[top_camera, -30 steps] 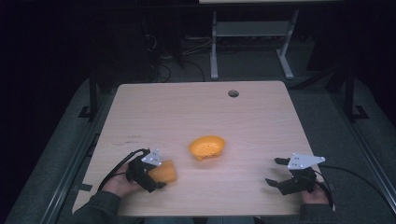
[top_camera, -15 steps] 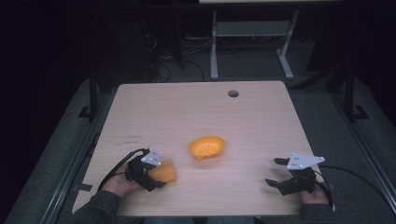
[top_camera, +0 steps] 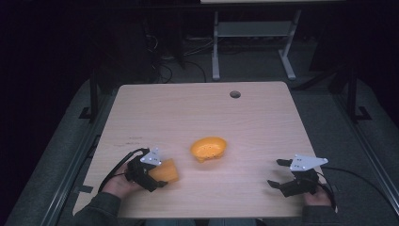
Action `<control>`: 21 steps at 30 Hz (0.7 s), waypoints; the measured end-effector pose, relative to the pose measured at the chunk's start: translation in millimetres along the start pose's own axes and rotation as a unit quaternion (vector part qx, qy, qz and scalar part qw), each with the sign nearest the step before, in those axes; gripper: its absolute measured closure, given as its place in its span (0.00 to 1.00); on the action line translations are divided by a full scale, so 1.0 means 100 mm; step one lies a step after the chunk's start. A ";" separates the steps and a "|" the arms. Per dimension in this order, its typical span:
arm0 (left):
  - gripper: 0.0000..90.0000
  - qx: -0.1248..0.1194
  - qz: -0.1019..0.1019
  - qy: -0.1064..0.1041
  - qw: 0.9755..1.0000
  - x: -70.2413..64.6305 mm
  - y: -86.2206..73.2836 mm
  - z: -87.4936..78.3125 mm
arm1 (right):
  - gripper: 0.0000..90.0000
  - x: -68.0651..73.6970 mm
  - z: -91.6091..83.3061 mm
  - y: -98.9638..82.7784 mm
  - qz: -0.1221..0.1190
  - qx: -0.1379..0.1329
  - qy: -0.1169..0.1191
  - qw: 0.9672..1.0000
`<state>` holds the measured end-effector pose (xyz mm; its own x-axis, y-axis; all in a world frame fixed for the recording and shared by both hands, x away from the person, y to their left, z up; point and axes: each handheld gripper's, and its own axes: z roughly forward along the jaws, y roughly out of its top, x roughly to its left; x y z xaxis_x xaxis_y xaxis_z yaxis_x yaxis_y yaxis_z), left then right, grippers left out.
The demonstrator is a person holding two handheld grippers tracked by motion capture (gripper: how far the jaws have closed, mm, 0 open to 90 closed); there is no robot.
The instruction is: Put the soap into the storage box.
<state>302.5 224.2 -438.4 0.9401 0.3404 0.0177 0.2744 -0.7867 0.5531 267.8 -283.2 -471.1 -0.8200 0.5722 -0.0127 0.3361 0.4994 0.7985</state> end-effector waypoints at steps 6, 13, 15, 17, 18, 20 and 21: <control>0.23 0.002 0.009 -0.001 1.000 -0.04 0.05 -0.07 | 0.15 0.01 -0.02 -0.01 0.005 -0.005 -0.004 1.000; 0.23 0.020 0.018 0.002 1.000 -0.05 0.12 -0.09 | 0.15 0.02 -0.03 0.00 0.000 -0.006 -0.003 1.000; 0.23 0.019 0.021 0.003 1.000 -0.04 0.15 -0.11 | 0.15 0.02 -0.03 0.00 0.001 -0.005 -0.002 1.000; 0.23 0.016 0.024 0.003 1.000 -0.03 0.18 -0.13 | 0.15 0.02 -0.03 0.00 0.001 -0.007 -0.002 1.000; 0.23 0.014 0.021 0.003 1.000 -0.03 0.20 -0.14 | 0.15 0.02 -0.03 0.00 0.001 -0.007 -0.002 1.000; 0.23 0.014 0.026 0.004 1.000 -0.01 0.23 -0.16 | 0.15 0.02 -0.03 0.00 0.001 -0.010 -0.002 1.000; 0.23 0.013 0.025 0.004 1.000 0.00 0.24 -0.17 | 0.15 0.02 -0.03 0.00 0.001 -0.010 -0.001 1.000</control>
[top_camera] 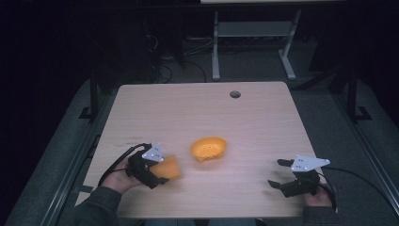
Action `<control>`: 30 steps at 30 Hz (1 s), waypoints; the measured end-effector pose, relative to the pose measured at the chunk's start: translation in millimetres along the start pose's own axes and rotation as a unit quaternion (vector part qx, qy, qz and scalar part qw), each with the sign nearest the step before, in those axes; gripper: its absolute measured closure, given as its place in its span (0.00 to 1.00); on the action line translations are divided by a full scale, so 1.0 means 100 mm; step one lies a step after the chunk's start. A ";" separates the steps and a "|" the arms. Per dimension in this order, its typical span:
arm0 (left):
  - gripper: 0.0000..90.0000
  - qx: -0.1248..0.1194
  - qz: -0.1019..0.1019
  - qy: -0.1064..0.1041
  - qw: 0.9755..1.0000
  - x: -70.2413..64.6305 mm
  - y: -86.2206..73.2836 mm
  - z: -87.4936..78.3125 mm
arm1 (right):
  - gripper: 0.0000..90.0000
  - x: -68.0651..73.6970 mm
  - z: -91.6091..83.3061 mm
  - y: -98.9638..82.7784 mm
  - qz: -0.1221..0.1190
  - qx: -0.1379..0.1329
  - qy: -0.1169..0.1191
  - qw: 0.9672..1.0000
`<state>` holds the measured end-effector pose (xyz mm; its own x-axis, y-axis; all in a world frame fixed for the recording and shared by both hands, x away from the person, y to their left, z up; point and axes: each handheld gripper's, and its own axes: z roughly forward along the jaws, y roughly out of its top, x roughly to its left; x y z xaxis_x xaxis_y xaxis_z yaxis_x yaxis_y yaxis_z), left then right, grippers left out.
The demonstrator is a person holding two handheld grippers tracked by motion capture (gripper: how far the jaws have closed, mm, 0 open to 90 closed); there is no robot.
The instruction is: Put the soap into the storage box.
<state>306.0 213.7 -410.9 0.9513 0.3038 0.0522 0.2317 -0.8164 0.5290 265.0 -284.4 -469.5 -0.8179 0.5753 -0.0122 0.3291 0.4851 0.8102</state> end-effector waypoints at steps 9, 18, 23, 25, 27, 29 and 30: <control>0.23 -0.005 0.003 0.000 1.000 0.08 0.11 -0.05 | 0.15 0.01 0.00 0.01 -0.002 -0.002 0.002 1.000; 0.23 -0.006 0.012 -0.001 1.000 0.15 0.25 -0.08 | 0.15 0.00 0.00 0.01 -0.005 -0.005 0.004 1.000; 0.23 -0.004 0.019 -0.004 1.000 0.18 0.33 -0.06 | 0.15 0.00 -0.01 0.00 -0.002 -0.008 0.003 1.000; 0.23 -0.007 0.021 -0.005 1.000 0.19 0.35 -0.05 | 0.15 -0.01 -0.02 0.00 -0.002 -0.009 0.003 1.000; 0.23 -0.003 0.025 -0.006 1.000 0.20 0.39 -0.05 | 0.15 -0.01 -0.02 0.00 -0.002 -0.009 0.003 1.000; 0.23 -0.001 0.029 -0.007 1.000 0.21 0.42 -0.04 | 0.15 -0.01 -0.02 -0.01 -0.002 -0.009 0.004 1.000; 0.23 -0.002 0.028 -0.008 1.000 0.22 0.44 -0.03 | 0.15 -0.01 -0.02 -0.01 -0.001 -0.008 0.004 1.000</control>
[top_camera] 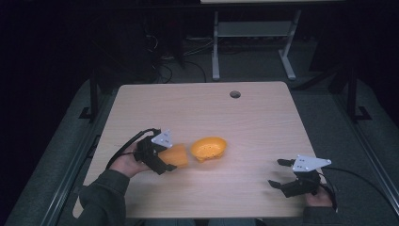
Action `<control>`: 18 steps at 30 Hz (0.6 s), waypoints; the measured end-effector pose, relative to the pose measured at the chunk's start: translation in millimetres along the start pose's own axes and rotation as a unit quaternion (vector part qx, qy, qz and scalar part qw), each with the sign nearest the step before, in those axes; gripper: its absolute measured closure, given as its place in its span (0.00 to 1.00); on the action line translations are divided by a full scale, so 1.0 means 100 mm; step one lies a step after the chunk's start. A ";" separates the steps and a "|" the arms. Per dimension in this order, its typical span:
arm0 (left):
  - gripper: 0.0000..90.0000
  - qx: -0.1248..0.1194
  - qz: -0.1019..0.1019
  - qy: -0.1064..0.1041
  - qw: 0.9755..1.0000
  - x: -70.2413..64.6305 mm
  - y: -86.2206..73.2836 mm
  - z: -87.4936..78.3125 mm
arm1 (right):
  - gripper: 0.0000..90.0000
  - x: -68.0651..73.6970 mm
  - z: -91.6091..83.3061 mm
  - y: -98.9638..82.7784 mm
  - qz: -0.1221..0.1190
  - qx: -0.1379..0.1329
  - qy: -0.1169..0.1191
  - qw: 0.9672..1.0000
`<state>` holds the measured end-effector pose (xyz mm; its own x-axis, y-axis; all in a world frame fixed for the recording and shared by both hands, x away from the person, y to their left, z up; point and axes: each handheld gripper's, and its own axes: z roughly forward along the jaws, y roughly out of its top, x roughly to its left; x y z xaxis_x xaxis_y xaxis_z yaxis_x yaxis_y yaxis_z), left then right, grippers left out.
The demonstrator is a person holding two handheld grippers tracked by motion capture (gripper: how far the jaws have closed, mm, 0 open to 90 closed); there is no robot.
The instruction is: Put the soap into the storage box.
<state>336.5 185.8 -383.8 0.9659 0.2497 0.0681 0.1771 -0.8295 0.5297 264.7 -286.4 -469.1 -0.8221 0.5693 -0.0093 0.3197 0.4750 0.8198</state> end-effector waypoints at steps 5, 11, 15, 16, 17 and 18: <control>0.23 -0.003 0.011 -0.005 1.000 0.04 0.09 0.03 | 0.15 0.00 0.00 0.00 0.001 -0.002 0.000 1.000; 0.23 -0.006 0.017 -0.005 1.000 0.06 0.18 0.07 | 0.15 -0.01 -0.01 -0.01 0.001 -0.003 -0.001 1.000; 0.23 -0.012 0.018 -0.005 1.000 0.09 0.23 0.08 | 0.15 -0.01 -0.01 -0.01 0.002 -0.003 -0.001 1.000; 0.23 -0.009 0.023 -0.007 1.000 0.10 0.24 0.08 | 0.15 -0.01 -0.01 -0.01 0.002 -0.003 -0.001 1.000; 0.23 -0.009 0.022 -0.007 1.000 0.10 0.26 0.08 | 0.15 -0.01 -0.02 -0.01 0.004 -0.003 -0.001 1.000; 0.23 -0.011 0.025 -0.006 1.000 0.11 0.27 0.08 | 0.15 -0.01 -0.02 -0.01 0.004 -0.004 0.000 1.000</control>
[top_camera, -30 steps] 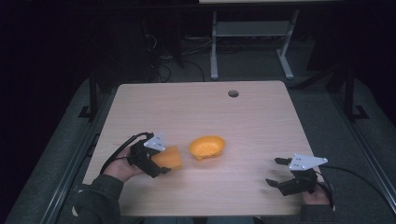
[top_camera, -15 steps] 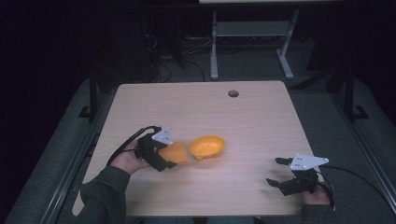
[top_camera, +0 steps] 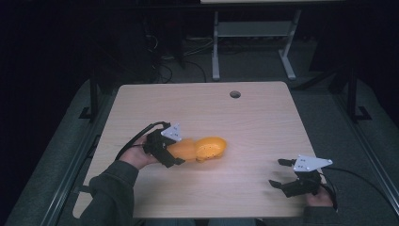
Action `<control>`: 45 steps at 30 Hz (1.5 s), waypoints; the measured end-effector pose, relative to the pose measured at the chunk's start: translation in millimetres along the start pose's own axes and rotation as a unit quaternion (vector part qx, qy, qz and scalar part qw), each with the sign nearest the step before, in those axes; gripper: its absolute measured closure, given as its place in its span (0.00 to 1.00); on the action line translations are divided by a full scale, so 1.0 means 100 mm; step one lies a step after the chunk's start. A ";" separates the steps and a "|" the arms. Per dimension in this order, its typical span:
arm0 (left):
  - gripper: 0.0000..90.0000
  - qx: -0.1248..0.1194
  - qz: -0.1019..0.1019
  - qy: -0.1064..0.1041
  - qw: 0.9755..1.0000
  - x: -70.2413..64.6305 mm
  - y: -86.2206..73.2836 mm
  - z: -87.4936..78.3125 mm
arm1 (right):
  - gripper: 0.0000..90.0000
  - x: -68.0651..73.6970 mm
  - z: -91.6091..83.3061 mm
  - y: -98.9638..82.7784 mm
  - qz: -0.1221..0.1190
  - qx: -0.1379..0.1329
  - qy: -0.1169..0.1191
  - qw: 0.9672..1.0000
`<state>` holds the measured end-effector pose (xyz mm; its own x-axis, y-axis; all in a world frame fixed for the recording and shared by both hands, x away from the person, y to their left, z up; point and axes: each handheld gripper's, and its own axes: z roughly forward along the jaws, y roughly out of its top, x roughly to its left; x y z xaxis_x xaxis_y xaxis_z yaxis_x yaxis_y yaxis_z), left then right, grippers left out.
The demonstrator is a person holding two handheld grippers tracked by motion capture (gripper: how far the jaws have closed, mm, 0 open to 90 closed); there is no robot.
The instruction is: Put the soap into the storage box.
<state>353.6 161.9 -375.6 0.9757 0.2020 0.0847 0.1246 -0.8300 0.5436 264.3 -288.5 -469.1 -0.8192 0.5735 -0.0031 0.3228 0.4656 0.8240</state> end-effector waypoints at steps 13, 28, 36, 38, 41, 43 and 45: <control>0.23 0.000 0.016 -0.010 1.000 0.07 0.21 0.09 | 0.15 0.00 -0.01 -0.01 0.004 -0.002 0.000 1.000; 0.23 -0.004 0.025 -0.020 0.999 0.16 0.40 0.21 | 0.15 -0.01 -0.02 0.00 0.005 -0.006 0.000 1.000; 0.23 -0.001 0.032 -0.026 0.999 0.20 0.51 0.32 | 0.15 -0.01 -0.02 0.00 0.006 -0.008 0.000 1.000; 0.23 -0.002 0.033 -0.027 0.999 0.21 0.54 0.33 | 0.15 -0.01 -0.02 0.00 0.005 -0.009 -0.001 1.000; 0.23 -0.010 0.029 -0.032 0.999 0.22 0.57 0.36 | 0.15 -0.01 -0.03 0.00 0.004 -0.012 -0.001 1.000; 0.23 -0.012 0.030 -0.033 0.999 0.22 0.59 0.39 | 0.15 -0.01 -0.03 0.00 0.003 -0.012 -0.001 1.000; 0.23 -0.011 0.029 -0.034 0.999 0.22 0.60 0.43 | 0.15 -0.01 -0.03 0.00 0.004 -0.012 -0.001 1.000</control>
<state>390.8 94.0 -376.9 0.9914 0.1164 0.0599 0.0636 -0.8280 0.5571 264.0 -291.1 -467.5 -0.8159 0.5782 0.0018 0.3171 0.4448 0.8376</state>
